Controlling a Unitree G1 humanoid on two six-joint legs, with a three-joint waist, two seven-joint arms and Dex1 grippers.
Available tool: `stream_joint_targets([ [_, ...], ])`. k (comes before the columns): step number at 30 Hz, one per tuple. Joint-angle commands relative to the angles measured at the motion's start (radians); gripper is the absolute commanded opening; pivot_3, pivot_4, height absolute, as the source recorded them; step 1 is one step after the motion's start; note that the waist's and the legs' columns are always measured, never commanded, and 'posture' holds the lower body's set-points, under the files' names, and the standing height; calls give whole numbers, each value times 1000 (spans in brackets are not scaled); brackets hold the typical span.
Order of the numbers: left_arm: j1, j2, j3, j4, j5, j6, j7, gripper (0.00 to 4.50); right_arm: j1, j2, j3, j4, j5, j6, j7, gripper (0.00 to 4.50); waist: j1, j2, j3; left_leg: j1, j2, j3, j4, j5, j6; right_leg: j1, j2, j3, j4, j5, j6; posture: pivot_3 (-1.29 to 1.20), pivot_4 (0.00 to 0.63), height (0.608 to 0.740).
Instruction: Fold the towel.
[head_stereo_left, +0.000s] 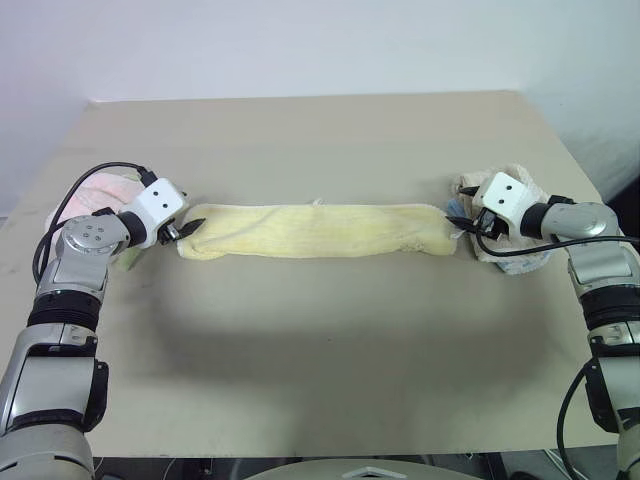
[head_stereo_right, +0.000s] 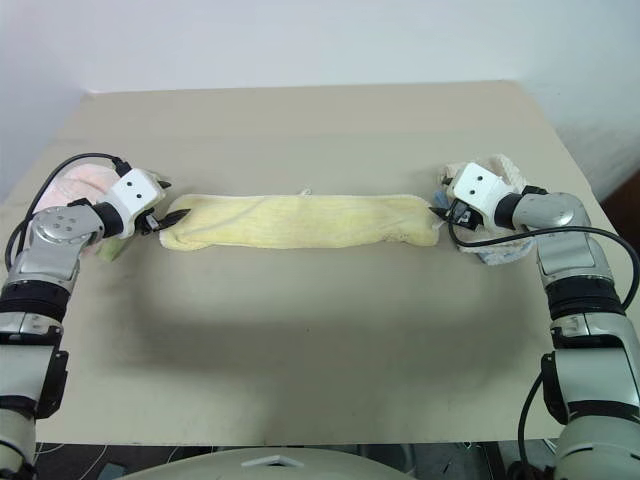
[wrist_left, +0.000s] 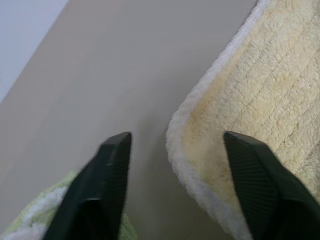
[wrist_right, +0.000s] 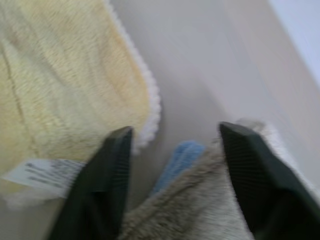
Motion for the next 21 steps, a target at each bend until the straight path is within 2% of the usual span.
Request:
stream_joint_targets([
  [1, -1, -13, 93, -78, -91, 47, 31, 4500, 14, -34, -85, -111, 51, 20, -29, 4300, 0, 0, 0, 0, 0, 0, 1, 0, 0, 0, 0, 0, 0, 0, 0, 0, 150, 731],
  [4, 16, -32, 144, -160, -161, 116, 22, 4500, 49, -36, -140, -204, 117, 127, -22, 4300, 1, 0, 0, 0, 0, 0, 1, 0, 0, 0, 0, 0, 0, 0, 0, 0, 150, 731],
  [8, 77, -45, 198, -314, -242, 170, 10, 4500, 193, -6, -265, -491, 337, 504, -26, 4300, 3, -1, 0, 0, 1, 0, 0, 0, 0, 0, 0, 1, -1, 0, 0, 0, 150, 731],
  [12, 129, -44, 195, -416, -267, 200, -22, 4500, 281, 30, -332, -683, 519, 823, -74, 4300, 1, -1, 0, 0, 1, 0, 1, 0, 0, 0, -2, 3, 0, 0, 0, 0, 150, 731],
  [15, 174, -44, 159, -489, -264, 187, -74, 4500, 329, 117, -409, -812, 742, 1163, -188, 4408, 1, -3, -1, 1, 2, 0, 2, 0, 0, 1, -2, 3, 0, 0, 0, 0, 150, 731],
  [17, 185, -53, 152, -522, -277, 201, -97, 4500, 318, 189, -480, -839, 852, 1322, -288, 4408, 2, -3, -1, 1, 2, 0, 2, 0, 0, 1, -2, 3, 0, 0, 0, 0, 150, 731],
  [21, 204, -66, 126, -582, -297, 243, -143, 4500, 299, 317, -578, -874, 967, 1560, -482, 4408, 4, -3, -1, 0, 2, 1, 2, 0, 0, 1, -3, 3, -1, 0, 0, 0, 150, 731],
])
